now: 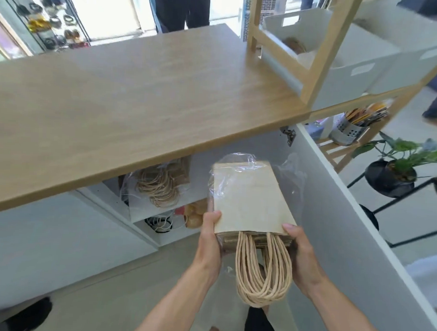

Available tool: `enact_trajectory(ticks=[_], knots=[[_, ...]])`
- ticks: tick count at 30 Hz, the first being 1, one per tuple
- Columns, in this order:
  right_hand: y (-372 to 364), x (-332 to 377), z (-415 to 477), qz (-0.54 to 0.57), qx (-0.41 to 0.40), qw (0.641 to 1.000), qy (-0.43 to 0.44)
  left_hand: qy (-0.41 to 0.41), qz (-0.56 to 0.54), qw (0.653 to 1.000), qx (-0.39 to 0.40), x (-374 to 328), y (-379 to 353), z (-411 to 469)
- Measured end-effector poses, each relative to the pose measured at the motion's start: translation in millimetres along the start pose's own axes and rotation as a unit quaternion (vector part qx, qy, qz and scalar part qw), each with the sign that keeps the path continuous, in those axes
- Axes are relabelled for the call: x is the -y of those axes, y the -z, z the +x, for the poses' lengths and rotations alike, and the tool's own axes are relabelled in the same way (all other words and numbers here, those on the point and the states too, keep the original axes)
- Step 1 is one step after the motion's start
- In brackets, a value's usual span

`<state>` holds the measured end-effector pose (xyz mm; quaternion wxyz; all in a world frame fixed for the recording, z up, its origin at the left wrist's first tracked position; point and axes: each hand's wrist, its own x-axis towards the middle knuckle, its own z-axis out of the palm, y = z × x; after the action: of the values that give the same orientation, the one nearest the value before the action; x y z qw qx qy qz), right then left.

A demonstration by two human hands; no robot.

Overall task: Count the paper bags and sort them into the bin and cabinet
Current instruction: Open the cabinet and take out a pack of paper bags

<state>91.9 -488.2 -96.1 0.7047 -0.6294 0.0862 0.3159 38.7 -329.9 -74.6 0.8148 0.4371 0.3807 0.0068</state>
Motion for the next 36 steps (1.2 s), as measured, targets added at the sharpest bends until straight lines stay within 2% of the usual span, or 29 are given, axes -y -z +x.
enact_trajectory(ticks=[6, 13, 19, 24, 36], knots=[[-10, 38, -61, 0.016, 0.006, 0.999, 0.051, -0.032, 0.024, 0.998, 0.048, -33, -6, -56], [-34, 110, -77, -0.009, 0.035, 0.991, 0.128, -0.086, 0.064, 0.987, 0.118, -99, -26, -89], [-57, 153, -53, 0.009, 0.084, 0.984, 0.155, -0.133, 0.059, 0.985, 0.091, -144, -34, -77], [-86, 202, 0, -0.001, 0.111, 0.978, 0.179, -0.202, 0.069, 0.975, 0.056, -193, -46, -45], [-125, 255, 159, -0.033, 0.170, 0.980, 0.101, -0.173, 0.041, 0.983, -0.041, -266, -71, 81]])
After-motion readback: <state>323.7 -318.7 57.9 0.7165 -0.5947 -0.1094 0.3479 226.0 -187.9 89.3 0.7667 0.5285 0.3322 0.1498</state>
